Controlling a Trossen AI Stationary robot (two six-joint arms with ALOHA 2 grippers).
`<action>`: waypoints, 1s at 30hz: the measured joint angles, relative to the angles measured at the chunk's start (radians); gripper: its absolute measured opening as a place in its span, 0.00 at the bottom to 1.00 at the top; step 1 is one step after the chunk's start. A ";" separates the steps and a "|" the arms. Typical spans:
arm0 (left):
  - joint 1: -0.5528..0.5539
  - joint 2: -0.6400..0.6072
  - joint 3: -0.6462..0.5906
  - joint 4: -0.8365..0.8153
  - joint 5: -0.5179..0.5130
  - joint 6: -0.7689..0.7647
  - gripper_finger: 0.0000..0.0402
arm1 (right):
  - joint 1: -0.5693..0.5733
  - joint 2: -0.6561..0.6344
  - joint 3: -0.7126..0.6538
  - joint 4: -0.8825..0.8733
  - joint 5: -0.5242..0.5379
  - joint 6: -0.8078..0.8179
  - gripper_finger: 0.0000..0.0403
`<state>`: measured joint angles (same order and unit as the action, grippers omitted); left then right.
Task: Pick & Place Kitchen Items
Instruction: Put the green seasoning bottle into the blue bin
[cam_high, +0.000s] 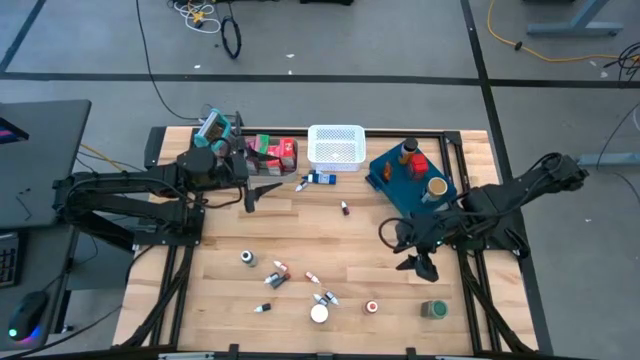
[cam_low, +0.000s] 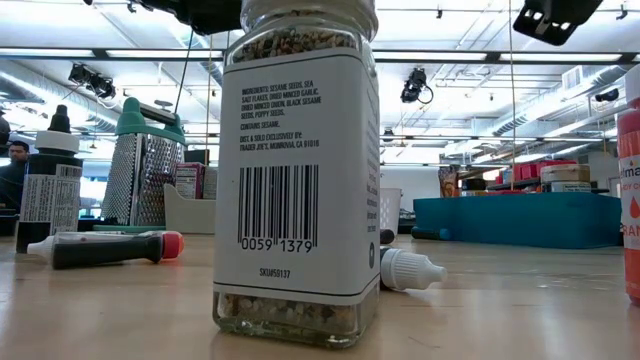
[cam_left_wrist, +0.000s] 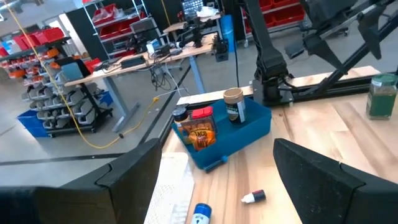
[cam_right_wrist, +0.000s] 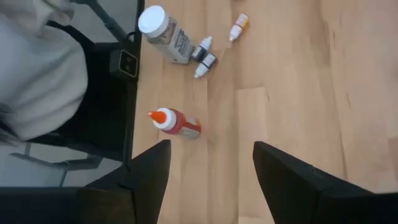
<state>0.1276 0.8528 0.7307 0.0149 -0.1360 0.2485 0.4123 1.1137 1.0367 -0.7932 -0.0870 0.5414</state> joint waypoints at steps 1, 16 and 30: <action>0.000 0.000 0.000 0.000 0.000 -0.007 0.79 | 0.002 0.000 0.000 0.005 0.008 0.000 0.59; 0.000 0.000 0.000 -0.001 -0.009 -0.029 0.79 | 0.012 0.078 0.000 0.046 0.027 -0.136 0.59; 0.000 0.000 0.000 0.008 -0.011 0.073 0.79 | 0.168 0.281 -0.002 0.037 -0.269 -0.142 0.59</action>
<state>0.1276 0.8528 0.7307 0.0233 -0.1469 0.3217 0.5808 1.3950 1.0351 -0.7557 -0.3561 0.3992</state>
